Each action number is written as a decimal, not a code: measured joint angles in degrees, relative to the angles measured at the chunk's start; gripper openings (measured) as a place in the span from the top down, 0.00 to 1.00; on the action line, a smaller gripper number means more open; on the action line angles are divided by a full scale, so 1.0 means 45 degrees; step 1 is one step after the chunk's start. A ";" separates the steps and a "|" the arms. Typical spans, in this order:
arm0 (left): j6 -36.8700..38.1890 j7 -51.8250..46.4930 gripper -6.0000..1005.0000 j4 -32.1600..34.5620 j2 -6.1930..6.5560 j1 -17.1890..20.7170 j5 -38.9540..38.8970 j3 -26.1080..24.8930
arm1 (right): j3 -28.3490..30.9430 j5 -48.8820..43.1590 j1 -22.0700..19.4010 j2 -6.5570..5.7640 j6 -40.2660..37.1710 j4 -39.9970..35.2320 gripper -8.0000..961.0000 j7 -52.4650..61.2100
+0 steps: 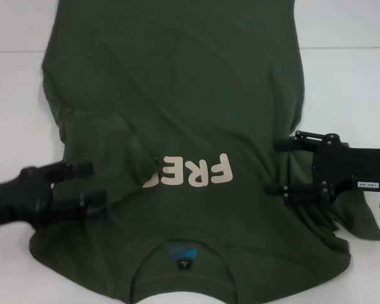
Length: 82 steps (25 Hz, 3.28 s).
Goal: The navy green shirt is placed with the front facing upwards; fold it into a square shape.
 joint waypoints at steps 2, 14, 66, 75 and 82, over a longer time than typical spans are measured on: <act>0.0080 0.0594 0.17 0.0429 -0.0292 0.0387 0.0041 0.0116 | 0.0025 0.0009 -0.0014 -0.0002 -0.0086 -0.0016 0.05 0.0000; 0.1165 0.2965 0.19 -0.0161 -0.0225 0.0941 0.0098 0.0827 | 0.0301 -0.0760 -0.0658 0.0001 -0.1273 -0.4100 0.05 0.4708; 0.1024 0.3748 0.19 0.0726 -0.0119 0.0184 0.0080 0.2308 | -0.5252 -1.0577 0.1784 0.0013 -0.2700 -0.5745 0.24 2.0084; 0.0880 0.3698 0.19 0.0726 -0.0149 0.0181 0.0080 0.2317 | -0.5244 -1.0302 0.1846 0.0008 -0.2180 -0.5547 0.24 1.9787; 0.0851 0.3689 0.19 0.0726 -0.0173 0.0188 0.0080 0.2290 | -0.5244 -1.0058 0.1859 -0.0022 -0.2069 -0.5254 0.24 1.9705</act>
